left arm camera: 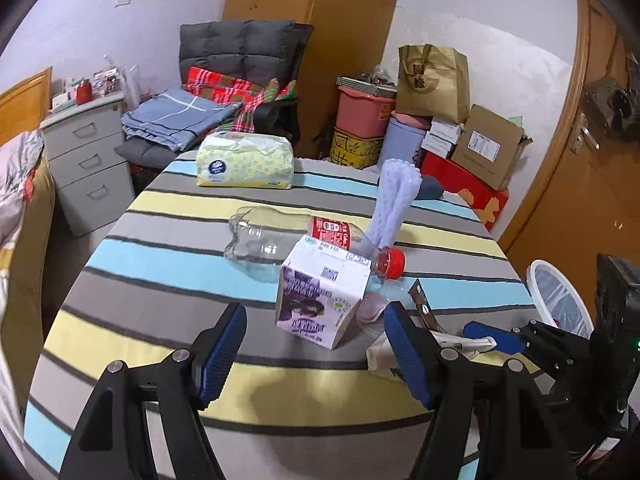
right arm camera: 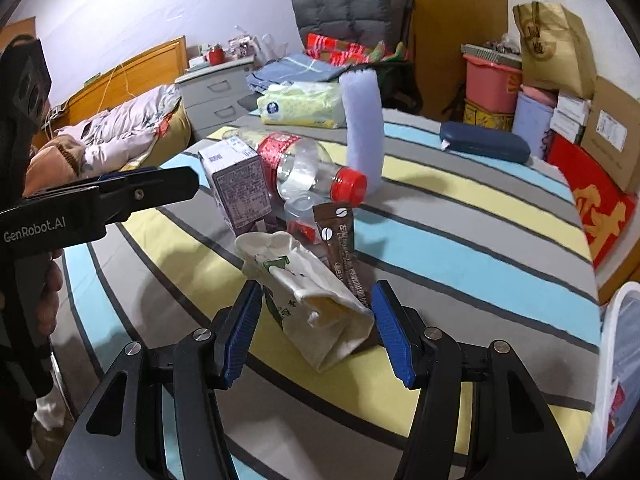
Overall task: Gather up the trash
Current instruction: 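Grasp the white printed cloth bag with the right tool while the left tool grasps the purple-white milk carton, then carry the cloth bag and milk carton over the bin and release both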
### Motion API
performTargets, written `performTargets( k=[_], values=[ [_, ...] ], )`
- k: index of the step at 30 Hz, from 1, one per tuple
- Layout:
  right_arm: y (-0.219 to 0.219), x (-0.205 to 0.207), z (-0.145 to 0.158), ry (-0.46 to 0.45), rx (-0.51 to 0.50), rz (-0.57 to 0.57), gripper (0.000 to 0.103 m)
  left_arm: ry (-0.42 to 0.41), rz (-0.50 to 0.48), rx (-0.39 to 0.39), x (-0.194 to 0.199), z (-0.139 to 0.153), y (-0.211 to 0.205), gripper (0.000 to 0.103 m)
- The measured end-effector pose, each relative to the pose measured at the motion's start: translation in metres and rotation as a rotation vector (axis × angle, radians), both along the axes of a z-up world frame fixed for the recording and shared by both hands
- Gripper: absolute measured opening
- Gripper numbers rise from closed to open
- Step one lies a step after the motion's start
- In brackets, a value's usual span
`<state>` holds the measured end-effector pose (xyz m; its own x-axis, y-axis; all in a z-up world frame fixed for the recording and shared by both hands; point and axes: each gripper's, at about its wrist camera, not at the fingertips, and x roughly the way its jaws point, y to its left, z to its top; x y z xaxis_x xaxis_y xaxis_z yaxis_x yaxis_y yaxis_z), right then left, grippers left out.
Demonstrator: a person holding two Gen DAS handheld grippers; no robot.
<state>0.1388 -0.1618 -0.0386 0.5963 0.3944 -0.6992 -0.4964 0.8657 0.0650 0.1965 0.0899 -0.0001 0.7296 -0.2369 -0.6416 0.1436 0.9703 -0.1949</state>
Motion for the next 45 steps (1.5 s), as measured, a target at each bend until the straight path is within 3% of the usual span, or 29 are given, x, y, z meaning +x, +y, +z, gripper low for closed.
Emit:
performTargets(
  k=[5, 9, 20, 23, 28, 32, 45],
  values=[
    [-0.001, -0.001, -0.004, 0.033, 0.008, -0.013, 0.058, 0.004, -0.043, 0.013, 0.013, -0.003, -0.005, 0.073],
    [-0.002, -0.003, -0.006, 0.044, 0.003, -0.01, 0.036, 0.013, -0.046, 0.007, 0.023, -0.008, -0.007, 0.073],
    [-0.004, -0.007, -0.006, 0.028, -0.016, -0.026, 0.016, 0.039, -0.072, -0.009, 0.039, -0.018, -0.014, 0.073],
    [-0.009, -0.007, -0.007, 0.033, -0.02, -0.044, 0.016, 0.048, -0.085, 0.015, 0.043, -0.023, -0.02, 0.073],
    [-0.018, -0.01, -0.005, 0.031, -0.004, -0.068, 0.015, 0.064, -0.078, -0.026, 0.05, -0.026, -0.017, 0.073],
    [-0.029, -0.014, -0.005, 0.029, 0.006, -0.117, 0.015, 0.069, -0.082, -0.015, 0.051, -0.029, -0.02, 0.062],
    [-0.051, -0.021, 0.0, -0.025, 0.028, -0.253, 0.015, 0.044, -0.056, -0.003, 0.029, -0.025, -0.028, 0.061]
  ],
)
